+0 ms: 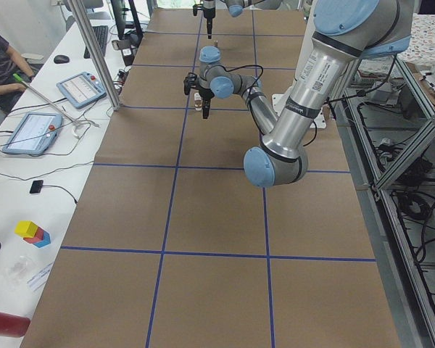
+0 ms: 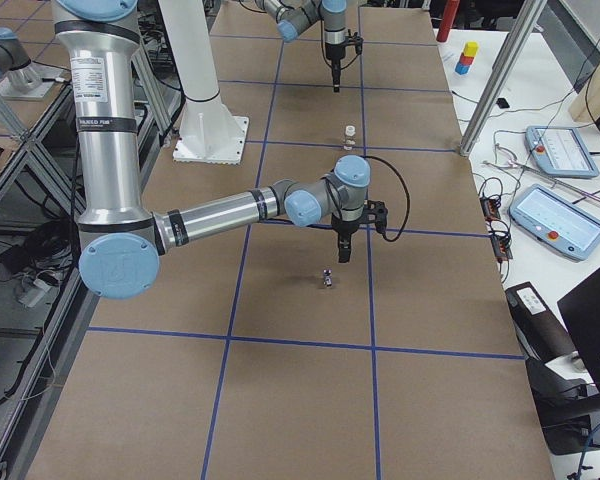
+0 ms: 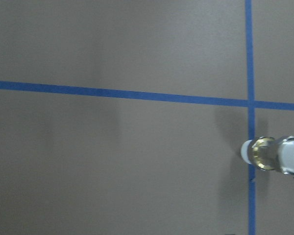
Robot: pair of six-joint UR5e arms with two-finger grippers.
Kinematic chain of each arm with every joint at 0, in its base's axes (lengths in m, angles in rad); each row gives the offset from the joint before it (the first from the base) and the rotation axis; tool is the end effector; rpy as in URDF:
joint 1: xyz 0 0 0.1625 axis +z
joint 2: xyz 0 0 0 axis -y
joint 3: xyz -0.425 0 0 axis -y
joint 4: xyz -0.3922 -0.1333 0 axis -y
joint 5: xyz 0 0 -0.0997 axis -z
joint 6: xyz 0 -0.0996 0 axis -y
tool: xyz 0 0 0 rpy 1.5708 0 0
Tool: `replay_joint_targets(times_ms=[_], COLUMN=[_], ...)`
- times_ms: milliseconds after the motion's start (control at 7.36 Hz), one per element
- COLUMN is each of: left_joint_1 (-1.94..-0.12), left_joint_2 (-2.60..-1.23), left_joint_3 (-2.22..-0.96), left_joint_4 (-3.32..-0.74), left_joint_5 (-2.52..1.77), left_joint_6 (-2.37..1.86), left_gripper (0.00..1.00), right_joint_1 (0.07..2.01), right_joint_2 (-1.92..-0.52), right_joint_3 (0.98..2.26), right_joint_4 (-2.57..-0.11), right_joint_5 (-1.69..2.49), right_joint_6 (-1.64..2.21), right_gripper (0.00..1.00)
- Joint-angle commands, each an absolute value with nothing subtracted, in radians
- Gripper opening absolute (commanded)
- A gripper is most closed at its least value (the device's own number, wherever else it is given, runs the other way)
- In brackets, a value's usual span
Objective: Assemble PPR valve and pipe with both arms
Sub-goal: 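Lower the right gripper onto the chrome elbow fitting and grasp it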
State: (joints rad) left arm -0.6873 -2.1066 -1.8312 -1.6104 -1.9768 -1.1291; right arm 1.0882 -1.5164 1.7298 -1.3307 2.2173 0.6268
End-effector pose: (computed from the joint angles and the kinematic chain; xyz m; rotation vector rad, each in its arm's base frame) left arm 0.4243 -0.4698 0.2350 0.1180 0.8995 -0.0589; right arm -0.1814 -0.5043 0.5316 0.0373 -0.7697 -0.0096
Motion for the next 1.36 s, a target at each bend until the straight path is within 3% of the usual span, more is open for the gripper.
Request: replay_joint_targets(times_ms=[0, 951, 1087, 1223], left_joint_1=[-0.696, -0.692, -0.69, -0.69], left_joint_2=[-2.092, -2.091, -2.091, -2.091], left_joint_3=[-1.841, -1.842, -1.842, -1.842], left_joint_4=[-1.611, -1.611, -1.611, -1.611], left_joint_5=[-1.979, -1.979, -1.979, -1.979], left_joint_6=[-1.111, -1.117, -1.117, -1.117], left_gripper=[0.87, 0.88, 0.88, 0.88], right_joint_1=[1.081, 1.04, 1.031, 1.031], right_joint_2=[-1.518, -1.591, -1.591, -1.598], right_joint_3=[1.654, 1.658, 1.664, 1.666], right_joint_4=[-1.229, -1.224, -1.209, -1.191], right_joint_5=[2.209, 2.215, 2.218, 2.22], right_joint_6=[0.664, 0.666, 0.664, 0.663], right_gripper=[0.94, 0.93, 0.89, 0.74])
